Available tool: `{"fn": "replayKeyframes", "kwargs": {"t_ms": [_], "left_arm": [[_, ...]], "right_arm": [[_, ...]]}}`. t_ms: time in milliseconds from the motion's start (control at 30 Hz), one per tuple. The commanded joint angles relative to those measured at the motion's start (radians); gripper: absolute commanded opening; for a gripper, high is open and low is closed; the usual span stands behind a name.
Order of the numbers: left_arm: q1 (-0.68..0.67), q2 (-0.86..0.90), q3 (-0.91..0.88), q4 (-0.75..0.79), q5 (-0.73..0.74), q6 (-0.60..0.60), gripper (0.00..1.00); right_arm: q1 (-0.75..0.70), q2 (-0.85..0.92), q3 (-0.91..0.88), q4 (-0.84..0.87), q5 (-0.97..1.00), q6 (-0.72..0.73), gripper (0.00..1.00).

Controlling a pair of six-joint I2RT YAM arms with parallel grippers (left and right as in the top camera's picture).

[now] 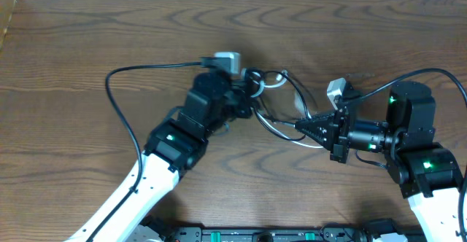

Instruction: Untangle cables

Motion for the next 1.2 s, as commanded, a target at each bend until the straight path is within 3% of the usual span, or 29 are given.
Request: {"fn": "replayKeyframes", "kwargs": {"t_ms": [0,367,400,500,533,633,900,1167], "left_arm": [[0.07,-0.002,0.012,-0.032,-0.11,-0.118,0.07],[0.096,-0.002,0.012,-0.055,-0.109,-0.174,0.07],[0.096,-0.002,0.012,-0.055,-0.106,-0.173,0.07],[0.096,-0.002,0.012,-0.055,-0.103,-0.173,0.07],[0.096,-0.002,0.012,-0.053,-0.092,-0.164,0.07],[0.096,-0.002,0.012,-0.041,-0.051,-0.109,0.07],[0.096,-0.002,0.012,-0.023,0.026,0.052,0.08],[0.096,-0.002,0.012,0.036,0.025,0.087,0.07]], "right_arm": [[-0.005,-0.014,0.01,0.013,-0.055,-0.008,0.01],[-0.005,-0.014,0.01,0.018,-0.024,-0.003,0.02],[-0.005,-0.014,0.01,0.014,-0.01,0.006,0.13],[-0.005,-0.014,0.01,0.002,0.014,0.018,0.66],[-0.005,-0.014,0.01,-0.004,0.015,0.018,0.8],[-0.005,-0.014,0.01,-0.013,0.017,0.018,0.94],[-0.005,-0.014,0.01,-0.028,0.04,0.018,0.99],[-0.005,-0.014,0.01,-0.189,0.111,0.066,0.99]]}}
